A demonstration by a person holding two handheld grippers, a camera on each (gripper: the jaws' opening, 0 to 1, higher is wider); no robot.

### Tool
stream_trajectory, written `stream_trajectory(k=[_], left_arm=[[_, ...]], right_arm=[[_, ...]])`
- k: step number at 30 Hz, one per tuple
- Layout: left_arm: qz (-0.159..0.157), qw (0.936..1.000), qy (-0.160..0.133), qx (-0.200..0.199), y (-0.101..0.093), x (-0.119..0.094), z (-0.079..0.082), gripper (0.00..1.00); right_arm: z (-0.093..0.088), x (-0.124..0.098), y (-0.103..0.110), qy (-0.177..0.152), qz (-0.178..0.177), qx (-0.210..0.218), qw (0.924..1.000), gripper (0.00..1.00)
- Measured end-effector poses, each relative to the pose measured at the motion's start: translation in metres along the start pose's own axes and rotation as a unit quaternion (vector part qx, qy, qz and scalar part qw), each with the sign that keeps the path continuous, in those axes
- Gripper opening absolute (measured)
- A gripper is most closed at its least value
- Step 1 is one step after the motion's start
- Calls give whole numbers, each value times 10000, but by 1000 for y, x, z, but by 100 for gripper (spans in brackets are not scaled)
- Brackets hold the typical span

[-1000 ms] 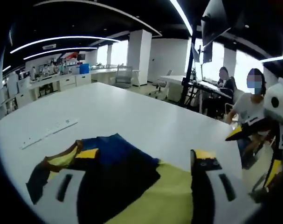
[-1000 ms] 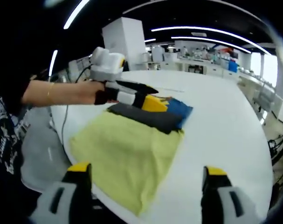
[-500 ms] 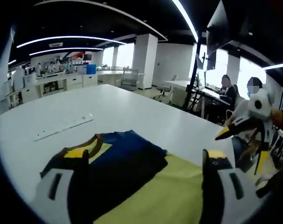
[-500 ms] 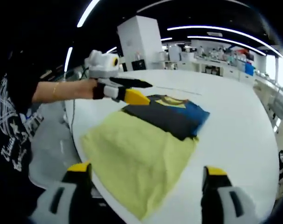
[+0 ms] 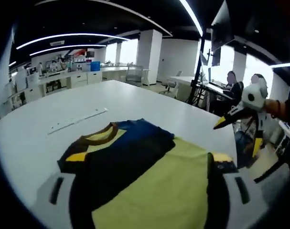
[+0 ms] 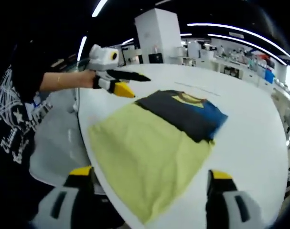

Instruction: Fold the garment on the visible template until the final outline fits inside the template.

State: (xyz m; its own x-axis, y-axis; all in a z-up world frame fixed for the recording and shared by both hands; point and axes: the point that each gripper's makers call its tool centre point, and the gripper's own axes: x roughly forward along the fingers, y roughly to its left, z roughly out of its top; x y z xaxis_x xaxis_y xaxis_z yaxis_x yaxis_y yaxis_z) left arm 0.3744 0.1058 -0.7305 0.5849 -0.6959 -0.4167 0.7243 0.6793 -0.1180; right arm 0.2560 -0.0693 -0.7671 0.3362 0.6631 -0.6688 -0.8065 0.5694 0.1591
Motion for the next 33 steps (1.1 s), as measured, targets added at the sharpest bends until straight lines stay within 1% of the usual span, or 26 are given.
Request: stream_trajectory(k=[1, 2, 6, 9, 11, 13, 14, 15, 16, 17, 19, 23, 25, 26, 29, 30, 33], left_arm=[[11, 10000, 19, 4, 1, -3, -2, 98], [1, 10000, 37, 19, -2, -7, -5, 97], [-26, 9999, 95, 33, -5, -21, -15, 95], [-117, 9997, 213, 62, -10, -32, -28, 91], [-120, 9995, 259, 113, -16, -39, -34, 90], [-144, 9994, 282, 148, -15, -46, -43, 90], [-152, 9993, 300, 152, -20, -49, -44, 90], [-174, 9992, 345, 127, -24, -52, -49, 90], [-177, 9991, 357, 116, -25, -52, -50, 91], [-166, 9990, 412, 97, -27, -54, -56, 91], [-172, 9987, 474, 72, -29, -58, -64, 89], [-164, 9986, 499, -22, -35, -65, -72, 88], [-180, 9984, 540, -25, -35, -70, -81, 87], [-194, 9982, 568, -5, -39, -72, -85, 86], [-219, 9977, 639, -117, -46, -76, -94, 85], [-227, 9976, 639, -110, -47, -77, -97, 84], [-250, 9967, 775, 16, -57, -82, -109, 83]], right_arm=[[0, 2, 0, 10, 23, -23, 10000, 98], [-1, 3, 1, 20, 37, -39, 10000, 97], [-3, 7, 6, 113, 160, -144, 9997, 97], [-5, 10, 11, 149, 247, -202, 9994, 96], [-6, 12, 12, 160, 275, -215, 9993, 96], [-8, 13, 14, 157, 304, -243, 9991, 95], [-8, 14, 15, 163, 315, -244, 9991, 95], [-9, 15, 17, 168, 336, -252, 9990, 95], [-11, 16, 19, 180, 365, -270, 9988, 95], [-12, 17, 20, 188, 376, -272, 9987, 95], [-15, 19, 22, 244, 411, -283, 9985, 94], [-22, 21, 27, 365, 411, -380, 9978, 93], [-25, 21, 29, 401, 437, -404, 9974, 93], [-28, 21, 29, 426, 427, -395, 9974, 92], [-32, 22, 28, 436, 359, -381, 9977, 91], [-34, 23, 28, 448, 342, -374, 9977, 91], [-42, 24, 29, 531, 288, -476, 9970, 90]])
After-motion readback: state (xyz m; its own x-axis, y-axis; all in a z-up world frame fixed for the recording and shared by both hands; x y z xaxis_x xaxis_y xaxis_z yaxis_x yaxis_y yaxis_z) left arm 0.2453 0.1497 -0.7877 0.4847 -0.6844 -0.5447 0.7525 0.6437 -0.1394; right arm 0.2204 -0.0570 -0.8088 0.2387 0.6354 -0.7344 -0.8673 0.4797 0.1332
